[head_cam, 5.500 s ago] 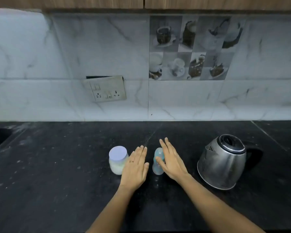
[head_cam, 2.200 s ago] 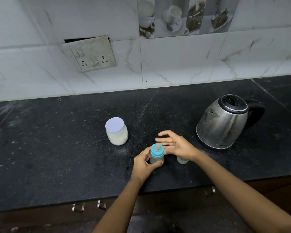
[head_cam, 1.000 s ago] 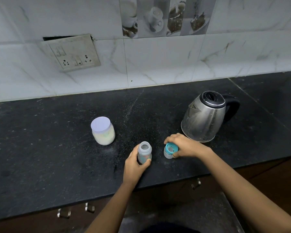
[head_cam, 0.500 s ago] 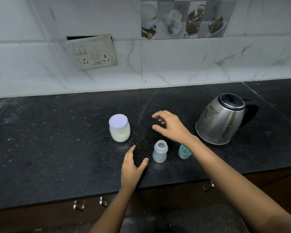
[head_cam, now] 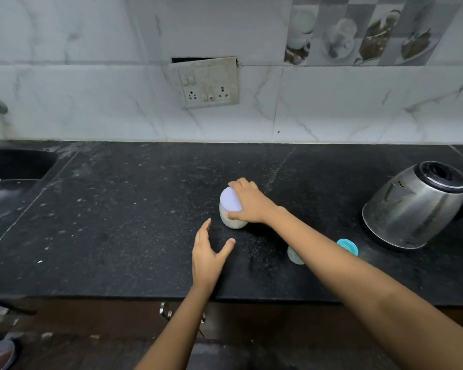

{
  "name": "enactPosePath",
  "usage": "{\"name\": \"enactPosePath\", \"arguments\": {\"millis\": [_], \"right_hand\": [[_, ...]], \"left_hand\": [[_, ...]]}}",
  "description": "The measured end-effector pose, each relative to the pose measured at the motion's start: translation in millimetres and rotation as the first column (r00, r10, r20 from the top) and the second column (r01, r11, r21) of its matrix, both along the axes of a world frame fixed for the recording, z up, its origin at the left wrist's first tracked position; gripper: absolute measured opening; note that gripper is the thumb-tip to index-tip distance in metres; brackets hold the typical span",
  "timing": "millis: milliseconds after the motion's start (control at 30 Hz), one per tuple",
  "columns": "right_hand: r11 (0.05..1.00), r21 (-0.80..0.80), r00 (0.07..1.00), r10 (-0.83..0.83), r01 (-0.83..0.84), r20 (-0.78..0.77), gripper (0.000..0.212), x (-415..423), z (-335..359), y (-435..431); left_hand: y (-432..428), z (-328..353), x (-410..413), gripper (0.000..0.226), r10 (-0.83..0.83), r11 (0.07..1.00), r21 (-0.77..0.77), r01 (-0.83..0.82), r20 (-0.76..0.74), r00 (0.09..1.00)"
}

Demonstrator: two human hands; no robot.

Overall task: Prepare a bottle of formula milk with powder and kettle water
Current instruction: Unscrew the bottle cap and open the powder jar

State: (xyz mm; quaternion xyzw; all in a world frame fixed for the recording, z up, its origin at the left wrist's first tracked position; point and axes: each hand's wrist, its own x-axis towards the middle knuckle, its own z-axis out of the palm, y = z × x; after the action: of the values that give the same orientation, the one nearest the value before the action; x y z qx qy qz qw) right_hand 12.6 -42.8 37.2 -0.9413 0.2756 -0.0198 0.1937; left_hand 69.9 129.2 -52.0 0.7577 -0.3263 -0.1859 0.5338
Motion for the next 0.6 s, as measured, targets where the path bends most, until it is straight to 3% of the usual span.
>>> {"name": "enactPosePath", "arguments": {"millis": [167, 267, 367, 467, 600], "right_hand": [[0.99, 0.08, 0.993, 0.118, -0.116, -0.015, 0.079, -25, -1, 35], [0.993, 0.058, 0.994, 0.104, -0.105, 0.018, 0.077, -36, -3, 52], [0.995, -0.088, 0.999, -0.033, 0.035, 0.022, 0.087, -29, -3, 64], [0.94, -0.315, 0.969, -0.192, 0.135, -0.158, 0.089, -13, -12, 78], [0.882, -0.435, 0.971, -0.232, 0.181, -0.066, 0.079, -8, -23, 85]], "left_hand": [[-1, 4, 7, 0.102, -0.076, 0.997, 0.009, 0.076, 0.007, 0.997], [-4, 3, 5, 0.108, -0.142, 0.99, 0.001, 0.142, -0.011, 0.99], [-11, 3, 2, 0.106, -0.183, 0.983, -0.026, 0.181, -0.061, 0.981], [-17, 5, 2, 0.092, -0.163, 0.986, -0.039, 0.159, -0.111, 0.98], [-19, 16, 5, 0.082, -0.174, 0.983, 0.057, 0.177, -0.061, 0.983]]}}
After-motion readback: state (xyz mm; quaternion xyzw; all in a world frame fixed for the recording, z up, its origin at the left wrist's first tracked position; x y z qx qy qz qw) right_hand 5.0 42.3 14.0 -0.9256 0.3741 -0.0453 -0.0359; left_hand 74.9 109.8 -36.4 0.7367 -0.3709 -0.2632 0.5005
